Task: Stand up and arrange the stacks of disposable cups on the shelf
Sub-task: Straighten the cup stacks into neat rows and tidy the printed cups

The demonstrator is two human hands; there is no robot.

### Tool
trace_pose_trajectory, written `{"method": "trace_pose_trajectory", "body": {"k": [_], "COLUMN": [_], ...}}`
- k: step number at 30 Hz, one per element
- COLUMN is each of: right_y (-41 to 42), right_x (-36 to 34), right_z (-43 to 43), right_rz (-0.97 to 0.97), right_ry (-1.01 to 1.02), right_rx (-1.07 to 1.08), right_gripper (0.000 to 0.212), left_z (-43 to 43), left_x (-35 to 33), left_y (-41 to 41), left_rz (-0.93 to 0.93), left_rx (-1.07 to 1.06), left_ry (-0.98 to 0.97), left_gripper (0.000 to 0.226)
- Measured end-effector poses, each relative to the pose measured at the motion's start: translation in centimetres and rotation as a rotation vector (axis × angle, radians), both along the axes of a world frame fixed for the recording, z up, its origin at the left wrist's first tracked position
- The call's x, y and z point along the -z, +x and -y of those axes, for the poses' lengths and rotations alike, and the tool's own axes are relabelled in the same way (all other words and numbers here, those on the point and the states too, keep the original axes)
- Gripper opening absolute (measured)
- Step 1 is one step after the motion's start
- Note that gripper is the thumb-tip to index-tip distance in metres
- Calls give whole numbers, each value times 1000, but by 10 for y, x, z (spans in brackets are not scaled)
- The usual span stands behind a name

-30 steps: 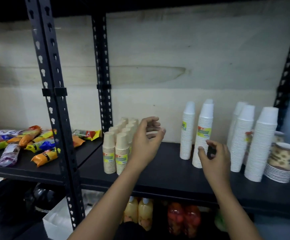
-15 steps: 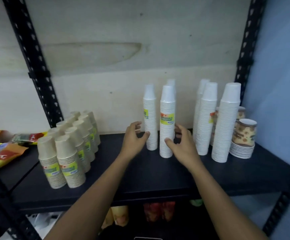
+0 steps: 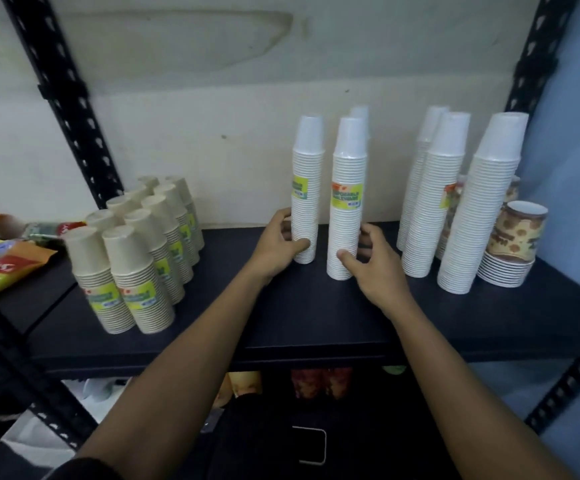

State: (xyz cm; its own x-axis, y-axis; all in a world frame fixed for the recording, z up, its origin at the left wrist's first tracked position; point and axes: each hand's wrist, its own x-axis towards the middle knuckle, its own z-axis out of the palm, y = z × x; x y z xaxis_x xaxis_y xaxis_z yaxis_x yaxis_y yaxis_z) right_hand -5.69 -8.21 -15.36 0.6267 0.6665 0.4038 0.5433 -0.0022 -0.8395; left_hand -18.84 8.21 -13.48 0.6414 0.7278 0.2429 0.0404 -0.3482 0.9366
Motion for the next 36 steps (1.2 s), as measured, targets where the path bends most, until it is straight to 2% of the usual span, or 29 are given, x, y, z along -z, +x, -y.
{"method": "trace_pose_trajectory", "body": {"k": [5,9,14,19,23,27,32,36], "right_y": [-19,-39,-59,-67,-74,-80,-84,-86], "right_x": [-10,-11,-5,-1,0,1,0,3], "right_z": [-8,-26,-52,-69,-75,-76,-72,-70], "right_rz": [5,19,5,-2,37,90,41,42], "right_ry": [10,-7,20,23,16,24,18,3], "right_rx": [-64,-119,-139,-151,-165,-178,-190,-184], "right_gripper": [54,52,55,57,57,59,59,57], "left_z": [3,8,6,4,4,-2,2,6], "left_x": [-7,0,15,24,26,30,26,26], "left_y": [-47,-80,-96,-96,-97,-97,-97,-101], "left_rz": [23,57,92,149,141,82,-36,19], "left_rx": [-202,-282,-370,-383,-389,-407,-389,-297], "left_ry": [122,195,185,101,125,158,169,99], "left_gripper": [67,66,66,68,66,75,78,65]}}
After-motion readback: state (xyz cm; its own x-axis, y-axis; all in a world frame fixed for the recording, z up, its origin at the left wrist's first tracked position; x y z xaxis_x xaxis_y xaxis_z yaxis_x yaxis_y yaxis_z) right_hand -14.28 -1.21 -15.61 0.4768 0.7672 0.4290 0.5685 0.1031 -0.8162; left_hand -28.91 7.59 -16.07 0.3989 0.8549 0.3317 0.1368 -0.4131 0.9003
